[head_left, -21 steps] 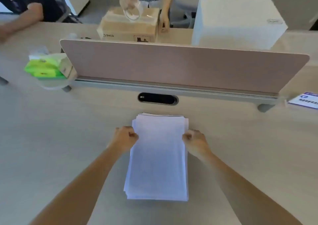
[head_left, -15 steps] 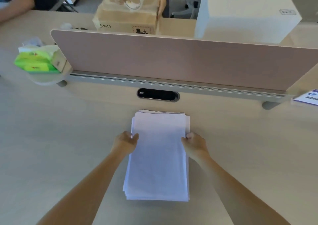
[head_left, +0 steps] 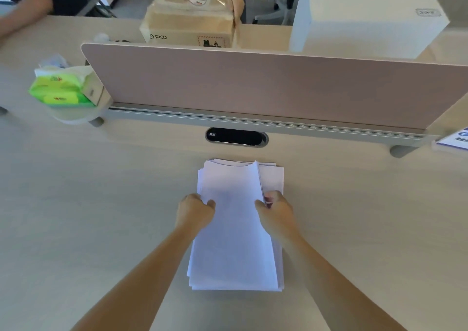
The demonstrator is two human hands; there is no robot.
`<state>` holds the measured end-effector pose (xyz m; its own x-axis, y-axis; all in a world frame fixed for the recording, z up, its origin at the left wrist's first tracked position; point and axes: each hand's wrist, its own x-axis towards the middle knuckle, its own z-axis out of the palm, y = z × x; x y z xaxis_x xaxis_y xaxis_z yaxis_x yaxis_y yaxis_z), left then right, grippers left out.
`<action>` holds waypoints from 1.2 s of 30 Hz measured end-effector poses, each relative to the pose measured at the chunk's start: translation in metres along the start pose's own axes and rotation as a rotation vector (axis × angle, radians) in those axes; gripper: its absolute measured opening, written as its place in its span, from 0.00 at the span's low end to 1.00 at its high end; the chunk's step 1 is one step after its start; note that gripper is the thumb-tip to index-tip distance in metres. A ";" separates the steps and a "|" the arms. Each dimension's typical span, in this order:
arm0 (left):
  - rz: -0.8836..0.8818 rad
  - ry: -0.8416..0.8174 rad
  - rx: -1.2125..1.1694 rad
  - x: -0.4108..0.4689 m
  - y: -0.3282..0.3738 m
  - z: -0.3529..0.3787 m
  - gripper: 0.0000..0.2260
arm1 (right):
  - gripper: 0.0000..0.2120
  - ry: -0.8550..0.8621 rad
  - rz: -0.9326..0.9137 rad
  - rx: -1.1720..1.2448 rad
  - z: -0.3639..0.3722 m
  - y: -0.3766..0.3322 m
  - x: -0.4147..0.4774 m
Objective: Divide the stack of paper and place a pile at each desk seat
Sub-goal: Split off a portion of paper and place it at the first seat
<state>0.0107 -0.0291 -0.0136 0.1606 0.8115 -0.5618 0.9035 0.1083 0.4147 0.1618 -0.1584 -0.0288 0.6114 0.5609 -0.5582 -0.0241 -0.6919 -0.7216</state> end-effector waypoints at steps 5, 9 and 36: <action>0.004 -0.031 -0.007 -0.007 0.001 0.003 0.16 | 0.13 -0.027 0.193 0.114 0.000 0.002 0.008; -0.026 -0.072 -0.050 -0.001 -0.004 0.003 0.11 | 0.10 -0.038 0.248 0.088 0.003 0.011 0.015; 0.352 0.204 -0.985 -0.081 -0.064 -0.165 0.03 | 0.05 -0.269 -0.587 0.581 0.043 -0.137 -0.107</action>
<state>-0.1255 -0.0071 0.1233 0.1984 0.9585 -0.2047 0.0849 0.1913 0.9779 0.0651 -0.1043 0.1121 0.4453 0.8937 -0.0552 -0.2083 0.0434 -0.9771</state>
